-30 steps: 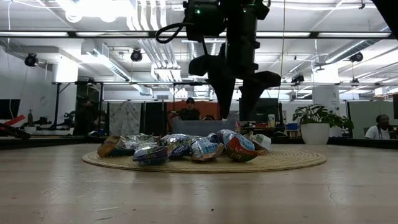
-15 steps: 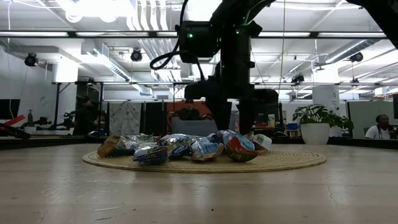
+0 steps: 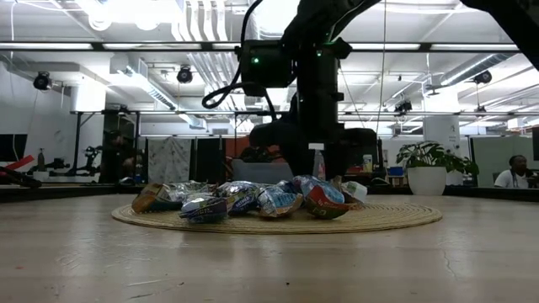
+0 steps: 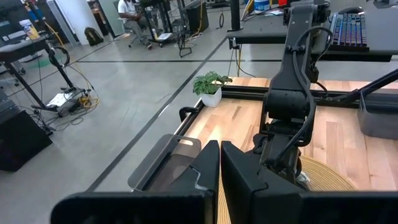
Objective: Pick and place Granola Bars by type
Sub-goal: Put the red granola bar into the left black bin
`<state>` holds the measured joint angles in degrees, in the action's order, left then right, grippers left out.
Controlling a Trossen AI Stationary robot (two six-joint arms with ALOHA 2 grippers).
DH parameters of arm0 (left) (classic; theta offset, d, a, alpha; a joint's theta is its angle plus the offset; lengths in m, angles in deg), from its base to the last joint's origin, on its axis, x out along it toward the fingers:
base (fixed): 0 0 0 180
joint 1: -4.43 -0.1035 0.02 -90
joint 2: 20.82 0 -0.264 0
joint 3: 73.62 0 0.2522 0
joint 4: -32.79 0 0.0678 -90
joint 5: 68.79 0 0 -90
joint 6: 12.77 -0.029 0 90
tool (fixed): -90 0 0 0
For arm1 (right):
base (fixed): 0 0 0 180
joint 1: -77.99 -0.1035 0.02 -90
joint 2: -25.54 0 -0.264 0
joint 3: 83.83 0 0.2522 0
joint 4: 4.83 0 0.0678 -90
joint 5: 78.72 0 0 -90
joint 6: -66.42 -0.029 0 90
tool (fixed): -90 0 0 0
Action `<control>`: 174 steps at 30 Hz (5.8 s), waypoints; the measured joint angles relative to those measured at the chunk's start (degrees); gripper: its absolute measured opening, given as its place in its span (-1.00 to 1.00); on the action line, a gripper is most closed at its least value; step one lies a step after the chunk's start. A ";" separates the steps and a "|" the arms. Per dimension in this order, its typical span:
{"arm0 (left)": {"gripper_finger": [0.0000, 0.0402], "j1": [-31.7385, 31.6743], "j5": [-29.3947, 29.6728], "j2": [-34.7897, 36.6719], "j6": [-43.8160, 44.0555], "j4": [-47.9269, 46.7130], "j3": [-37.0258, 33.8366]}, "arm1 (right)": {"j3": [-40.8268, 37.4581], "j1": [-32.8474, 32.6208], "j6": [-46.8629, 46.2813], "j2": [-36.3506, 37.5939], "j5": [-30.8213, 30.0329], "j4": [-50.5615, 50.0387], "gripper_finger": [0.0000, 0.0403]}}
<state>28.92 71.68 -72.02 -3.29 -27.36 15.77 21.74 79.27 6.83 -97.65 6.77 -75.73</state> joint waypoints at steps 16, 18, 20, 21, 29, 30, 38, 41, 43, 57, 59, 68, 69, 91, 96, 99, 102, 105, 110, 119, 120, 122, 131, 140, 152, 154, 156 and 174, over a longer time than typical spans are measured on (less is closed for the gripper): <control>-1.00 0.00 0.01 0.00 0.29 -0.02 0.00 | 0.00 0.13 2.73 -0.04 -0.05 0.41 -0.67; -1.00 0.00 -0.01 0.00 0.31 -0.02 0.00 | 0.00 0.20 3.07 -0.01 -0.49 0.41 -0.70; -1.00 0.02 -0.01 0.00 0.31 -0.02 -0.02 | 0.00 0.31 3.32 0.37 -0.94 0.35 -0.71; -1.00 0.02 0.00 0.00 0.32 -0.02 -0.01 | 0.00 0.43 3.51 0.67 -1.15 0.33 -0.71; -1.00 0.04 -0.01 0.20 0.30 -0.02 -0.02 | 0.00 1.66 4.89 4.92 -2.89 -0.09 -0.72; -1.00 0.04 -0.01 0.22 0.22 -0.02 -0.02 | 0.00 1.77 5.48 5.61 -3.14 -0.05 -0.72; -1.00 0.04 -0.01 0.74 -0.85 0.00 -0.02 | 0.29 1.03 9.29 10.86 -3.05 2.23 -0.72; -1.00 0.03 0.01 1.23 -0.47 0.03 -0.02 | 0.79 -0.04 11.71 12.96 -2.55 5.52 -0.72; -1.00 0.02 -0.01 1.68 -0.27 0.06 -0.02 | 0.79 -0.83 13.68 14.38 -1.53 8.75 -0.72; -1.00 0.00 -0.01 3.26 -0.33 0.03 -0.02 | 0.79 -5.58 20.46 16.77 5.83 41.97 -0.72; -1.00 0.00 -0.01 3.29 -0.32 0.00 -0.02 | 0.79 -6.01 20.71 16.45 6.33 45.22 -0.72; -1.00 0.06 -18.26 3.61 1.14 -0.79 -0.02 | 0.79 -7.08 22.74 16.31 7.86 47.18 -0.72; -1.00 0.05 -19.88 3.51 2.51 -0.71 -0.02 | 0.86 -7.26 22.80 16.31 7.97 47.22 -0.72; 0.09 0.04 -31.43 2.38 11.33 7.79 -0.02 | 13.20 -9.66 34.61 16.31 10.73 46.64 -0.72; 0.11 0.03 -32.91 2.02 10.10 9.69 -0.02 | 15.80 -9.95 36.96 16.31 12.94 46.79 -0.72; 0.11 0.02 -33.09 1.90 9.11 10.83 -0.02 | 17.16 -10.20 37.35 16.31 13.77 46.77 -0.72; 0.11 0.02 -33.12 1.82 7.73 14.34 -0.02 | 17.89 -10.43 37.75 16.31 13.78 46.85 -0.72; 0.11 0.02 -33.10 1.26 5.02 17.56 -0.02 | 18.25 -10.51 37.90 16.28 13.79 46.79 -0.74; 0.11 0.00 -33.10 -0.27 3.80 18.95 -0.02 | 18.28 -10.51 39.00 16.28 13.77 48.41 -0.78; 0.11 -0.33 -32.38 -2.42 2.73 23.56 -0.02 | 18.26 -10.53 39.01 16.28 13.76 49.13 -0.78; 0.11 -0.51 -32.35 -2.69 2.32 24.70 -0.02 | 18.26 -10.51 39.04 16.28 13.76 49.16 -0.78; 0.11 -0.84 -32.29 -3.36 1.54 26.20 -0.02 | 18.27 -10.51 39.07 16.28 13.75 49.18 -0.79; 0.06 -1.73 -32.75 -6.11 1.92 27.47 -0.02 | 18.25 -10.54 39.28 16.26 13.75 49.17 -0.79; -0.49 -1.68 -34.18 -6.91 2.62 27.75 -0.02 | 18.23 -10.51 39.27 16.24 13.62 49.02 -0.79; -0.84 -1.95 -34.09 -5.25 1.69 24.84 -0.02 | 18.25 -10.48 38.75 16.22 13.55 49.04 -0.61; -0.85 -1.95 -33.90 -4.83 1.95 23.19 0.15 | 18.25 -10.47 37.94 16.24 13.56 49.00 -0.49; -0.86 -1.95 -33.89 -4.27 2.19 21.69 0.42 | 18.25 -10.49 37.35 16.39 13.62 49.00 -0.35; -0.86 0.61 -53.25 -1.54 22.21 -9.72 3.28 | 22.83 -9.66 37.78 19.34 13.60 41.05 0.09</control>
<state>29.54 18.42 -73.56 18.92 -37.08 19.05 44.57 69.61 44.62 -78.31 20.36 -34.68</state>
